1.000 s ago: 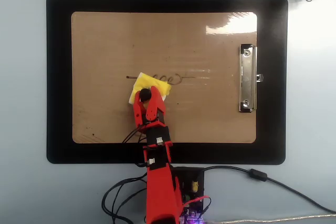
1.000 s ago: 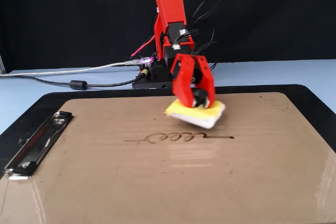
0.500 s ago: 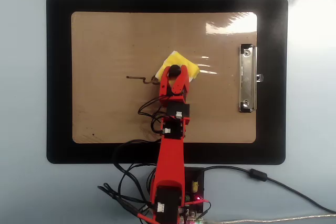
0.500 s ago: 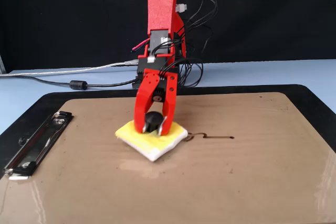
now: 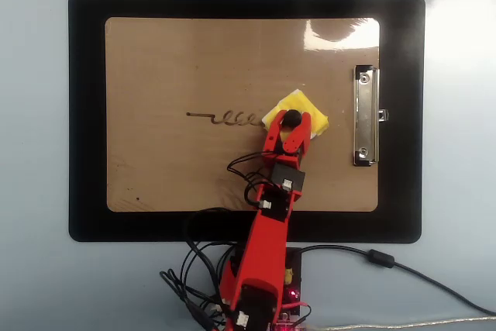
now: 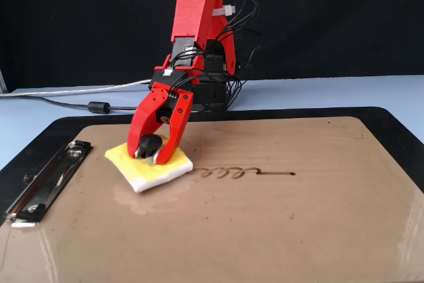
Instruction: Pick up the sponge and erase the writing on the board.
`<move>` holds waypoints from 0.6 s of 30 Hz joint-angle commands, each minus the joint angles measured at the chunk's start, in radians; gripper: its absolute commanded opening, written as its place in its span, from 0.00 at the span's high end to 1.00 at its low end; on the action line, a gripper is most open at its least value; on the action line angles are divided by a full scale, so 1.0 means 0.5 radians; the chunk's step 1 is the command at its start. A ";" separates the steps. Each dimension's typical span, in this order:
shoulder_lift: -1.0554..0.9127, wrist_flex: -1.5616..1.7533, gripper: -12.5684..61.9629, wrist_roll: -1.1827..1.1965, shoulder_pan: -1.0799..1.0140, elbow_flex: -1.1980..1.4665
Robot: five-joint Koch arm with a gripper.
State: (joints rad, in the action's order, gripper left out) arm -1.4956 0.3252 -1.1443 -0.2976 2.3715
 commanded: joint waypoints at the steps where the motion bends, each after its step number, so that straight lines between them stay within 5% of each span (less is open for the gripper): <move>1: -0.025 0.006 0.94 0.025 0.153 0.067; 12: -0.150 -0.178 0.94 -0.430 0.739 0.071; 18: -0.540 -0.454 0.94 -0.316 0.460 0.196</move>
State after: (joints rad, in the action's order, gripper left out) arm -1.7104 0.1580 -1.3330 -0.0046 2.4636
